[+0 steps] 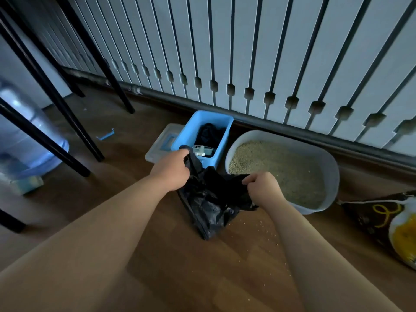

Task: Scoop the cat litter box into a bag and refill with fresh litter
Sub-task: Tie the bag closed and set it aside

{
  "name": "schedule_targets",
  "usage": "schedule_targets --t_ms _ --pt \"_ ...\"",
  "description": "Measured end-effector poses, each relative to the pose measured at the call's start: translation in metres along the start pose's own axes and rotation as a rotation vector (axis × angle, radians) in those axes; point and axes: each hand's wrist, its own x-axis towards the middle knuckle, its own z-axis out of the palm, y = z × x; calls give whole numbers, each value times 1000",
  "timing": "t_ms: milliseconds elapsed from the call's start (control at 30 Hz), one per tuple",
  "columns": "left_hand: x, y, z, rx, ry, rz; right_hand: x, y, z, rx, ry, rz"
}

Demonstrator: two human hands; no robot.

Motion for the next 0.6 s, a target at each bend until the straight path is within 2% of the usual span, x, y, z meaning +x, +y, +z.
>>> schedule_targets --t_ms 200,467,600 --pt "4 -14 -40 119 48 161 -18 -14 -1 -210 -27 -52" --pt "12 -31 -60 -146 57 193 -42 -43 -7 -584 -191 2" --pt "18 -39 -67 -216 100 173 -50 -62 -13 -733 -184 46"
